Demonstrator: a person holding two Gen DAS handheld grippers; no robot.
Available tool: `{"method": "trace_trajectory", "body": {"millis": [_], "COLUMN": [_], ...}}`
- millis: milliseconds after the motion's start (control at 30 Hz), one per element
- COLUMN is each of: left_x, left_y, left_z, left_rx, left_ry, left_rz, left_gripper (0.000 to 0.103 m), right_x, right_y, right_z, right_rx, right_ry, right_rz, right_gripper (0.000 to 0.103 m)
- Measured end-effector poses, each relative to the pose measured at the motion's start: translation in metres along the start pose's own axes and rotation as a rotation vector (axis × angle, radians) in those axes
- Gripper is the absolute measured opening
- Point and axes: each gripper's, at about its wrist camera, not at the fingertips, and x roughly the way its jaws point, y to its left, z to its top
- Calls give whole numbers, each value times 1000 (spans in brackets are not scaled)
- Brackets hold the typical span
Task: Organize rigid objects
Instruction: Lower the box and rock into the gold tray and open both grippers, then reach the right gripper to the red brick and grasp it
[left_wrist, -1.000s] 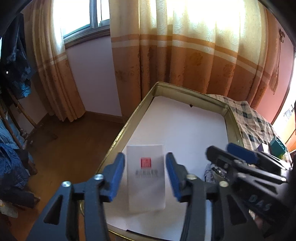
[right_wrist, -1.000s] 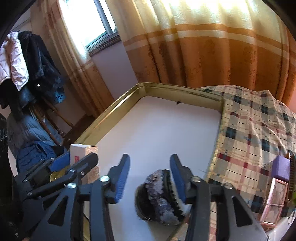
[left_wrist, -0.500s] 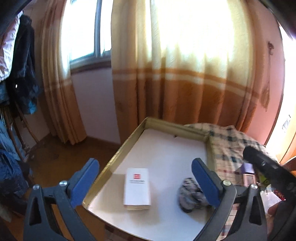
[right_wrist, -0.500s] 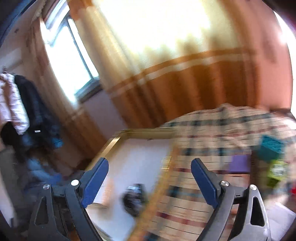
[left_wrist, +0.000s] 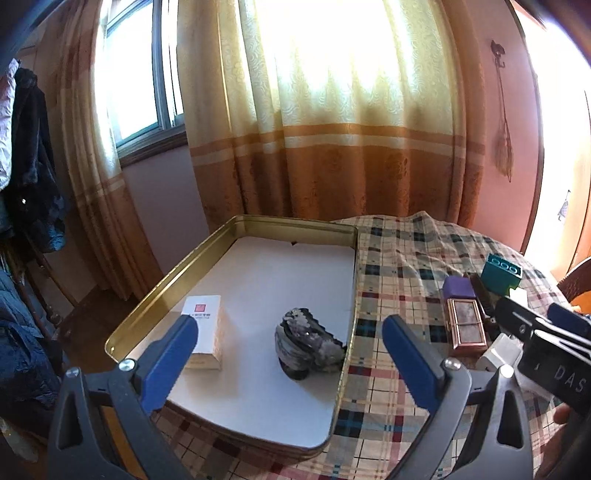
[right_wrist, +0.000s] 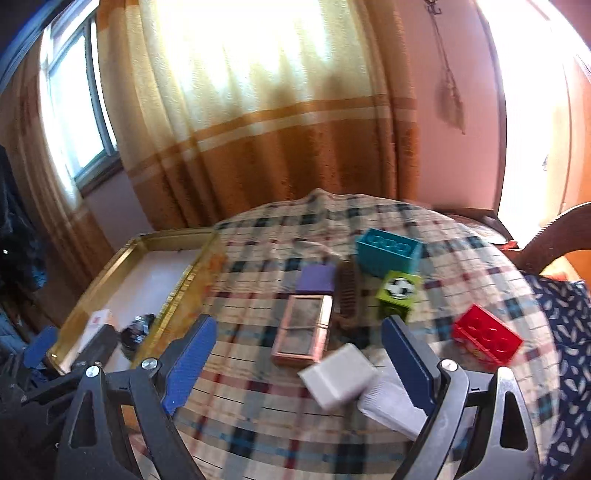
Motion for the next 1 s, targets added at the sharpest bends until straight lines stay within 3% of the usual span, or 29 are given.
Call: {"method": "trace_trajectory", "body": {"millis": [1000], "left_x": [-15], "left_y": [-68], "left_z": [-18], "left_rx": [65], "left_ry": [88], "left_rz": [-161], "left_gripper": [102], "right_x": [-45], "right_y": [-92], "right_z": [-17], "right_rx": [38], "right_ry": [-31], "right_rz": [-153], "right_gripper": [87]}}
